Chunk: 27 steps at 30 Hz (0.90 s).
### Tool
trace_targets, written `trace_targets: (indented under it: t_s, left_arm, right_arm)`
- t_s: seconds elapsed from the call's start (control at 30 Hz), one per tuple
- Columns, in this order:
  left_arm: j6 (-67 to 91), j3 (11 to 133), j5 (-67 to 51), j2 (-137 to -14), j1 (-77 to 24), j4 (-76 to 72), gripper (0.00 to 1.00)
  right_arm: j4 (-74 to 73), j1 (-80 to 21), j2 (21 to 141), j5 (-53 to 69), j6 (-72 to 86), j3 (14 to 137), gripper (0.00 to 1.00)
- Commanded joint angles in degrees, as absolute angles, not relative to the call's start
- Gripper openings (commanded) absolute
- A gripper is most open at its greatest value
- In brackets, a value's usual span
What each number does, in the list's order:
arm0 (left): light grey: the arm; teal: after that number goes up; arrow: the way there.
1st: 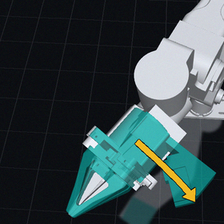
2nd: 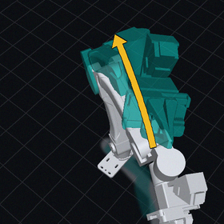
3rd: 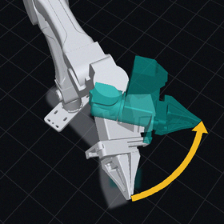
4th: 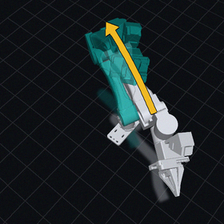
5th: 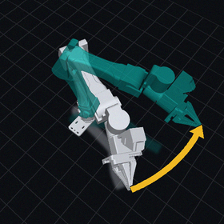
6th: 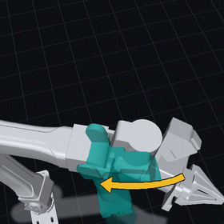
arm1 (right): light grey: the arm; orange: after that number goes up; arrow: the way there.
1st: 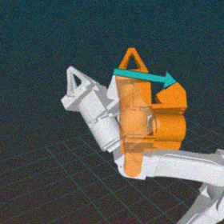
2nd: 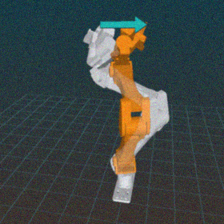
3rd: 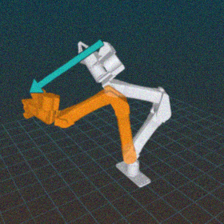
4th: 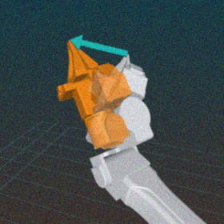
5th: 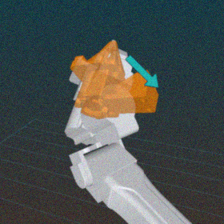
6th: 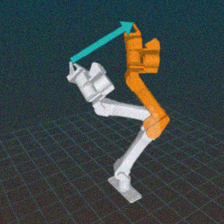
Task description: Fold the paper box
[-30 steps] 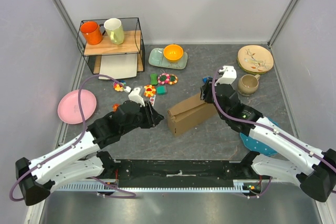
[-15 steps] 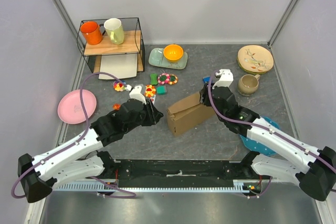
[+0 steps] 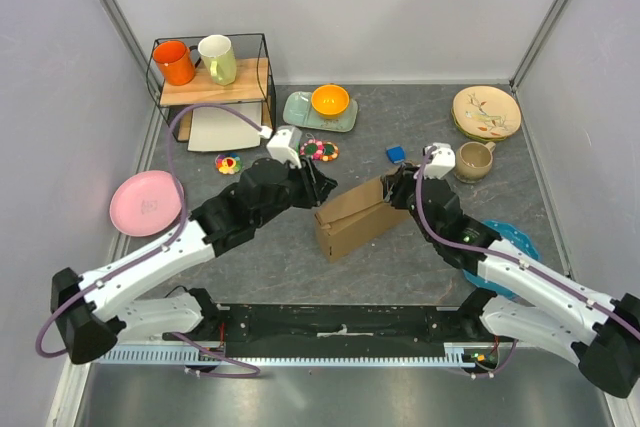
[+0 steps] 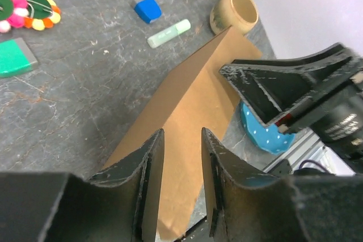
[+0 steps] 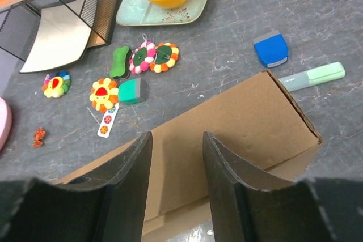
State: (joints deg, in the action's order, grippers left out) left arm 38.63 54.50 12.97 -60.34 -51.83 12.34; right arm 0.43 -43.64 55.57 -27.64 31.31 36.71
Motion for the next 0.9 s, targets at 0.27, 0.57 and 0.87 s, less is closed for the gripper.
trace_targets:
  t_s: [0.27,0.57,0.87]
  left_arm:
    - [33.1,50.4,-8.3,-71.3,-58.0,5.0,0.32]
    - [28.9,49.1,-4.1,-72.1,-69.7,6.5,0.30]
    - [27.1,49.6,-2.1,-75.8,-72.2,4.7,0.32]
  right_arm:
    - [-20.7,-50.7,45.4,-24.1,43.8,27.9,0.48]
    - [-27.8,-54.3,36.1,-27.2,48.8,27.8,0.48]
    - [-33.7,-54.3,32.9,-35.9,44.7,41.9,0.61]
